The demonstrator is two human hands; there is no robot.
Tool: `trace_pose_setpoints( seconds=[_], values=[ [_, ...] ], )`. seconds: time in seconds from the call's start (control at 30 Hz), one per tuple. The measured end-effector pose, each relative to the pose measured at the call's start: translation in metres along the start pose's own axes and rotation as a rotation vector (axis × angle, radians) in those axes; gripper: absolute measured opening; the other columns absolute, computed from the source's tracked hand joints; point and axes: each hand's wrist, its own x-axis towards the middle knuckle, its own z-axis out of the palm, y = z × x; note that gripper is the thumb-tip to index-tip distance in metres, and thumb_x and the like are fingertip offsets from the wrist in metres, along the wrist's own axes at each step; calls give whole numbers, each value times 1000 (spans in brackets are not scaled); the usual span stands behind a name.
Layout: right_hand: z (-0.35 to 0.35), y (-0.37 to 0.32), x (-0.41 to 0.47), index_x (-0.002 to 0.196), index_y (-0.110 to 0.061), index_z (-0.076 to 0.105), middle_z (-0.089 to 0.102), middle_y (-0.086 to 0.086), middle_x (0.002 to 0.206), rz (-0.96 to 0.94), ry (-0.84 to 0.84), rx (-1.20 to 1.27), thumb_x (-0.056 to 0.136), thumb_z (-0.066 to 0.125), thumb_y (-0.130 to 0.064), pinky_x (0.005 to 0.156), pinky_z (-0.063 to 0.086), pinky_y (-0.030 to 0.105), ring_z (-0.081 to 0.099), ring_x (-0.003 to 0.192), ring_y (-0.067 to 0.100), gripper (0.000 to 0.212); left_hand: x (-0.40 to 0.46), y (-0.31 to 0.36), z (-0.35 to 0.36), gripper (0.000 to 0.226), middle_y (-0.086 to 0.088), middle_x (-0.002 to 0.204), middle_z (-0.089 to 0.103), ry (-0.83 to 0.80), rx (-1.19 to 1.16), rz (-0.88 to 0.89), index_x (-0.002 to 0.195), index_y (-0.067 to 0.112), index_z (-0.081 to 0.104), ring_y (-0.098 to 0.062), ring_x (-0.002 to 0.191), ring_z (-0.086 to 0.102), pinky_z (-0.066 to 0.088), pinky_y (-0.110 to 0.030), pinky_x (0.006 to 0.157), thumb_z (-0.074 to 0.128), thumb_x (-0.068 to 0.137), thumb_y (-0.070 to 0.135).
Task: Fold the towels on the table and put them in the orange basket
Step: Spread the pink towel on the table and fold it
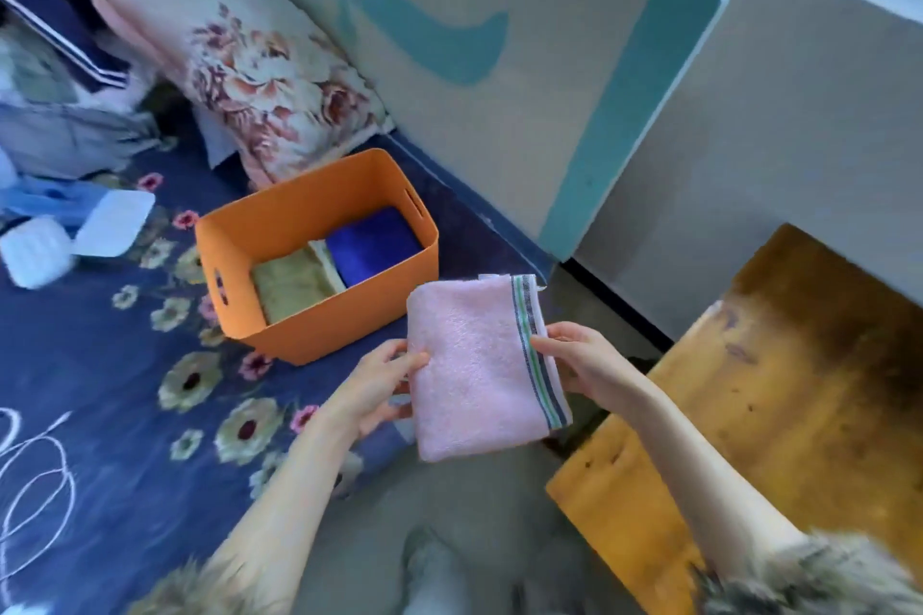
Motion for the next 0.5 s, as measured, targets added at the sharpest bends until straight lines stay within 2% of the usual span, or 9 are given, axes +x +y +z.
trace_pose_setpoints(
  seconds=[0.07, 0.17, 0.2, 0.33, 0.43, 0.5],
  values=[
    [32, -22, 14, 107, -8, 61, 69, 6, 102, -6, -55, -11, 90, 60, -21, 89, 51, 41, 65, 94, 19, 21, 1, 5, -35, 24, -3, 105, 64, 50, -29, 13, 115, 16, 55, -19, 90, 60, 51, -35, 65, 57, 92, 20],
    [68, -54, 39, 105, -7, 61, 69, 5, 101, -25, -99, -46, 90, 60, -19, 82, 55, 37, 66, 92, 17, 20, 9, 18, -79, 34, -3, 115, 62, 106, -58, 24, 122, 17, 53, -21, 102, 58, 52, -43, 82, 61, 89, 25],
    [77, -65, 50, 104, -6, 61, 68, 5, 101, -34, -102, -61, 90, 61, -19, 82, 55, 38, 66, 93, 18, 19, 14, 23, -91, 36, -3, 116, 62, 124, -71, 25, 122, 17, 53, -21, 103, 58, 52, -43, 83, 61, 89, 26],
    [109, -111, 96, 95, -16, 62, 67, 5, 104, -59, -116, -163, 89, 61, -23, 89, 52, 43, 64, 96, 20, 10, 38, 49, -129, 36, -5, 113, 62, 175, -145, 29, 123, 17, 50, -20, 99, 60, 51, -37, 72, 61, 90, 24],
    [124, -144, 136, 92, -17, 61, 65, 6, 107, -64, -122, -232, 89, 61, -24, 86, 53, 40, 62, 99, 21, 8, 66, 70, -153, 38, -1, 117, 59, 208, -142, 40, 125, 20, 50, -19, 105, 56, 44, -45, 92, 61, 89, 28],
    [136, -164, 170, 89, -17, 60, 65, 8, 107, -67, -125, -260, 88, 61, -25, 81, 55, 39, 63, 98, 23, 8, 92, 86, -169, 35, 2, 116, 58, 239, -160, 37, 123, 22, 49, -16, 103, 55, 40, -45, 94, 60, 90, 28]
  ],
)
